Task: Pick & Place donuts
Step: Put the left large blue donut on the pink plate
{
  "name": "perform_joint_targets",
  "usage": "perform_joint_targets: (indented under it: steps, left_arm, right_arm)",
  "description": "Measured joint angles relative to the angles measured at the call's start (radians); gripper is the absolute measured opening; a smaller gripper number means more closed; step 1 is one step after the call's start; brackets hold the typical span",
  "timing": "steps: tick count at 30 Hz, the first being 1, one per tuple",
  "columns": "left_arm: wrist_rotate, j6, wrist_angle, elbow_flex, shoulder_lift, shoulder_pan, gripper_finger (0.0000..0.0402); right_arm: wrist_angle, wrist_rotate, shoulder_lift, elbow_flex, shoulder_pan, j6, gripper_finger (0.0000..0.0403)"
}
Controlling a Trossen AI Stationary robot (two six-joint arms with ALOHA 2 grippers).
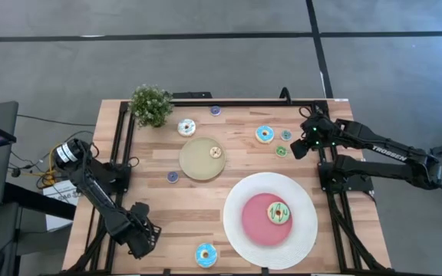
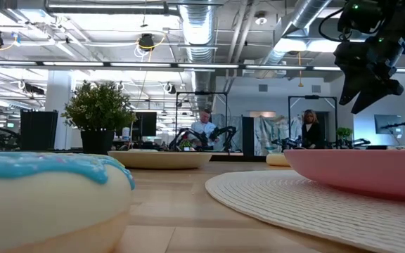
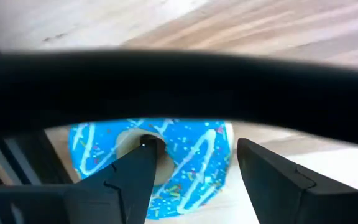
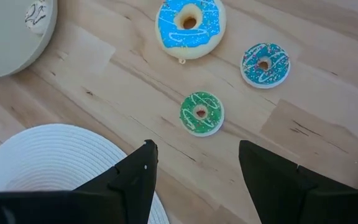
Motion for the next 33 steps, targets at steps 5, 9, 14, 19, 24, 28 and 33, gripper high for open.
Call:
perform_joint_targets:
  steps: [5, 9, 14, 19, 24, 28, 33]
  left_arm:
    - [-0.002, 0.006, 0.016, -0.005, 0.000, 0.001, 0.0217]
    - [0.001, 0.004, 0.023, -0.005, 0.000, 0.013, 0.0213]
    - [0.019, -0.001, 0.043, -0.005, 0.000, 0.032, 0.0170]
    - [0.021, -0.020, 0.058, -0.003, 0.000, 0.058, 0.0125]
    - [-0.080, -0.006, 0.068, 0.073, 0.000, 0.118, 0.0110]
    - [-0.304, 0.116, 0.069, 0.199, 0.000, 0.194, 0.0108]
    - [-0.523, 0.467, 0.109, 0.411, 0.013, 0.341, 0.0108]
  right_arm:
    - [0.000, 0.000, 0.000, 0.000, 0.000, 0.005, 0.0214]
    - [0.000, 0.001, 0.000, 0.000, 0.000, -0.004, 0.0214]
    - [0.000, 0.002, 0.000, 0.000, 0.000, -0.012, 0.0214]
    - [0.001, 0.002, 0.000, 0.000, 0.000, -0.037, 0.0214]
    - [0.001, 0.000, 0.000, 0.000, 0.000, -0.039, 0.0214]
    - [0.000, -0.005, 0.000, 0.000, 0.000, -0.077, 0.0214]
    - [0.000, -0.054, 0.000, 0.000, 0.000, -0.112, 0.0214]
